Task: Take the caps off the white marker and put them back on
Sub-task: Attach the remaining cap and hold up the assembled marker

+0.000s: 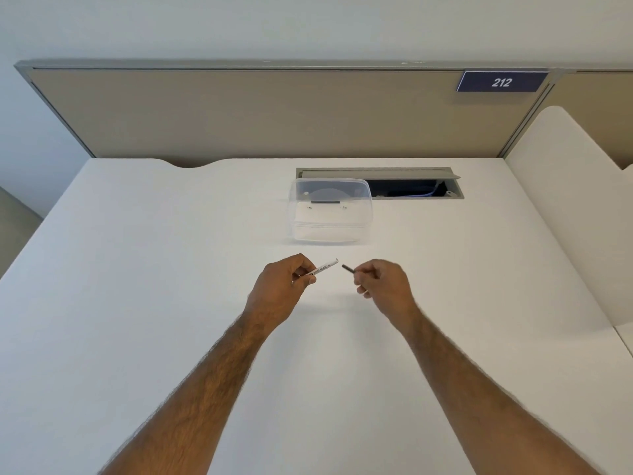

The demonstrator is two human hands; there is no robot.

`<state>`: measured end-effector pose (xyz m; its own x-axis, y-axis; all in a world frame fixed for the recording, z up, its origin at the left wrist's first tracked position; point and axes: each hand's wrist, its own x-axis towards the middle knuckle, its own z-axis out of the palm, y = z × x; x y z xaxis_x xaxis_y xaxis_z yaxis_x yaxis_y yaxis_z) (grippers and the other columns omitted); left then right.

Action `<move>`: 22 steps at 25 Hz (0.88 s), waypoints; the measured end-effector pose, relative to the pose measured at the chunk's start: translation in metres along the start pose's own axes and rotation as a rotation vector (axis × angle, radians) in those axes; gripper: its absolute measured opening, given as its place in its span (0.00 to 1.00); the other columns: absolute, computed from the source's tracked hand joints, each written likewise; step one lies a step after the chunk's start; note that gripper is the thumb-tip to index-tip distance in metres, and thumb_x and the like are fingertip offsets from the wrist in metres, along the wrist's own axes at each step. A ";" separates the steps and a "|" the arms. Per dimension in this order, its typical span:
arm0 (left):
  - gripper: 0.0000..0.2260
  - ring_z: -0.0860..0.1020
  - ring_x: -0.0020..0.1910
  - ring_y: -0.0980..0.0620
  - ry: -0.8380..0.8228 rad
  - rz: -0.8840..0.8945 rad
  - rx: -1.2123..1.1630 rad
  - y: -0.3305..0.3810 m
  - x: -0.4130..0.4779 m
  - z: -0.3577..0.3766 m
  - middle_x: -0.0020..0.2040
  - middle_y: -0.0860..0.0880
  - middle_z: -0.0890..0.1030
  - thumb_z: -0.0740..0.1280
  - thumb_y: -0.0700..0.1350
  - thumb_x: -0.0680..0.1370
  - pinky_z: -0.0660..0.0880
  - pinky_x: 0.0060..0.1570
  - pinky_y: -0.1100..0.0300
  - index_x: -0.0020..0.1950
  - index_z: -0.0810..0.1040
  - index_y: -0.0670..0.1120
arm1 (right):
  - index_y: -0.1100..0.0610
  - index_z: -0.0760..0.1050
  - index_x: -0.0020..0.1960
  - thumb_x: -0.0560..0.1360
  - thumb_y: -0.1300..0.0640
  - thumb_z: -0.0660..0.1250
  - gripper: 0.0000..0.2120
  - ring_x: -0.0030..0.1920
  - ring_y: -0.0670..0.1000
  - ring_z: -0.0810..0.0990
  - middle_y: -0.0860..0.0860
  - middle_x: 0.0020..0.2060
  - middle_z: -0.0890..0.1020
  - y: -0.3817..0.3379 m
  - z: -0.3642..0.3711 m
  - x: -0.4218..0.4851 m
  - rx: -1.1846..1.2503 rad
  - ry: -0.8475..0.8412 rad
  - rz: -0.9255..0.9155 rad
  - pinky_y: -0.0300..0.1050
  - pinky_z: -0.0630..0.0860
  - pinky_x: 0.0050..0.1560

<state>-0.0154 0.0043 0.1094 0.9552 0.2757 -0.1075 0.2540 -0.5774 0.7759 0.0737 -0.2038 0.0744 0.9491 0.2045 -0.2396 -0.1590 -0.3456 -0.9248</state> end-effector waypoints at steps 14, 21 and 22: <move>0.05 0.81 0.44 0.55 -0.005 0.038 -0.001 0.016 -0.003 0.004 0.40 0.62 0.83 0.70 0.49 0.76 0.81 0.49 0.45 0.44 0.79 0.59 | 0.63 0.85 0.48 0.77 0.68 0.68 0.07 0.33 0.46 0.78 0.52 0.35 0.82 -0.048 -0.038 -0.028 0.164 -0.047 -0.160 0.38 0.76 0.36; 0.04 0.81 0.45 0.55 -0.016 0.040 0.024 0.016 -0.008 0.006 0.40 0.63 0.83 0.70 0.49 0.76 0.81 0.49 0.45 0.44 0.79 0.59 | 0.61 0.84 0.48 0.76 0.67 0.68 0.07 0.33 0.47 0.78 0.50 0.36 0.83 -0.044 -0.037 -0.031 0.071 -0.064 -0.185 0.41 0.76 0.38; 0.04 0.81 0.45 0.55 -0.018 0.037 0.034 0.015 -0.008 0.006 0.40 0.63 0.82 0.70 0.49 0.76 0.81 0.48 0.46 0.44 0.79 0.59 | 0.59 0.85 0.48 0.76 0.66 0.68 0.07 0.34 0.46 0.79 0.49 0.37 0.83 -0.043 -0.038 -0.031 0.022 -0.063 -0.206 0.40 0.75 0.38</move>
<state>-0.0186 -0.0119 0.1183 0.9666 0.2401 -0.0899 0.2228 -0.6132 0.7578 0.0615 -0.2302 0.1326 0.9434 0.3257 -0.0624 0.0298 -0.2707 -0.9622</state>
